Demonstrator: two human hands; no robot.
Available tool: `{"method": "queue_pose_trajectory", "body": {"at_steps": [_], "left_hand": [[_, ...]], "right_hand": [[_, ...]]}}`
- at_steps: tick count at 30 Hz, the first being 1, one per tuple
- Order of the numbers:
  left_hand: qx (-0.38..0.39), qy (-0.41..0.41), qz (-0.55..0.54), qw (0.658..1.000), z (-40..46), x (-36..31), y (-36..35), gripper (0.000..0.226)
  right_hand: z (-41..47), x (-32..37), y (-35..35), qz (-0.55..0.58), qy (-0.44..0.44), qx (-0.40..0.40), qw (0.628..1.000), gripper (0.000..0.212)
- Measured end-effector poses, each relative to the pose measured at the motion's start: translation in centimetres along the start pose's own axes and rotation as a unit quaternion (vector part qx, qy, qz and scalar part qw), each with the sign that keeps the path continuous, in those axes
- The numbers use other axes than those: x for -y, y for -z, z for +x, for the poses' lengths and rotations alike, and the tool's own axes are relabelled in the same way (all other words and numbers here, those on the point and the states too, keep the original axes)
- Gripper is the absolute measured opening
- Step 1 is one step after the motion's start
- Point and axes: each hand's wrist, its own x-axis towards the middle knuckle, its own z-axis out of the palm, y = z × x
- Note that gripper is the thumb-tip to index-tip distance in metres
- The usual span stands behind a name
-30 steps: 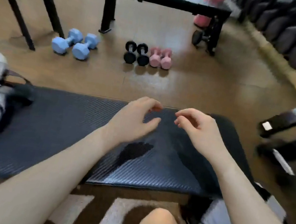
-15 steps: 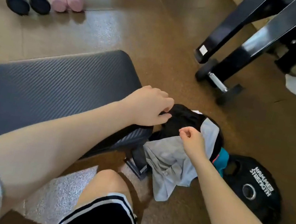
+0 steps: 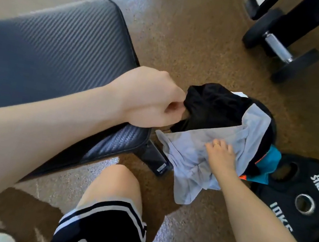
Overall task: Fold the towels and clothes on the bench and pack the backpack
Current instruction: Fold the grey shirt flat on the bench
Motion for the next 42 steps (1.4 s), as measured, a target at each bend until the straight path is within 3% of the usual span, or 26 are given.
{"method": "queue_pose_trajectory", "body": {"at_steps": [2,5,8,12,14,17,18,22,24,26,29,31,36,38,42], "left_hand": [[0.003,0.008,-0.009,1.000,0.0,0.1,0.0,0.032],[0.015,0.021,-0.006,1.000,-0.1,0.0,0.1,0.031],[0.041,0.030,0.001,0.999,0.0,0.0,0.2,0.031],[0.052,0.060,-0.021,0.997,-0.1,-0.5,0.8,0.025],[0.041,0.081,-0.061,0.994,-0.5,-1.2,1.4,0.027],[-0.012,0.097,-0.291,0.952,-1.6,-3.8,3.2,0.046],[-0.033,0.082,-0.321,0.943,-2.0,-4.8,4.2,0.051],[-0.128,0.065,-0.297,0.944,-4.6,-7.0,7.6,0.028],[-0.211,0.117,-0.339,0.909,-6.7,-7.1,9.5,0.029],[-0.290,0.186,-0.413,0.843,-9.3,-7.1,11.7,0.030],[-0.377,0.235,-0.480,0.756,-13.1,-6.2,15.3,0.019],[-0.425,0.283,-0.486,0.709,-15.7,-4.9,17.2,0.016],[-0.482,0.436,-0.456,0.608,-21.3,-0.7,16.8,0.010],[-0.487,0.461,-0.480,0.565,-22.4,0.0,15.3,0.014],[-0.480,0.439,-0.525,0.549,-23.0,-0.5,13.8,0.010]], "right_hand": [[0.4,-0.4,0.3,-0.008,0.008,-0.016,1.000,0.026],[0.2,-0.8,2.2,0.126,-0.044,-0.078,0.988,0.021],[-1.2,-1.2,6.5,0.322,-0.055,-0.177,0.928,0.016],[-5.9,-1.5,14.3,0.514,0.021,-0.224,0.828,0.012],[-8.5,-1.2,17.6,0.513,0.064,-0.274,0.811,0.010],[-11.7,-0.8,22.5,0.474,0.135,-0.328,0.806,0.014],[-12.6,-0.7,24.3,0.459,0.158,-0.337,0.807,0.014],[-14.8,0.8,31.2,0.454,0.253,-0.324,0.791,0.017],[-15.3,2.4,33.9,0.500,0.279,-0.288,0.768,0.008],[-15.2,4.6,36.6,0.528,0.296,-0.284,0.744,0.017],[-13.8,10.0,40.7,0.517,0.319,-0.308,0.732,0.008],[-12.4,14.7,42.9,0.482,0.335,-0.348,0.731,0.017],[-13.6,23.3,41.0,0.446,0.290,-0.382,0.756,0.016],[-15.1,24.6,37.4,0.412,0.287,-0.338,0.796,0.017],[-15.2,26.7,32.3,0.301,0.237,-0.303,0.872,0.037]]}}
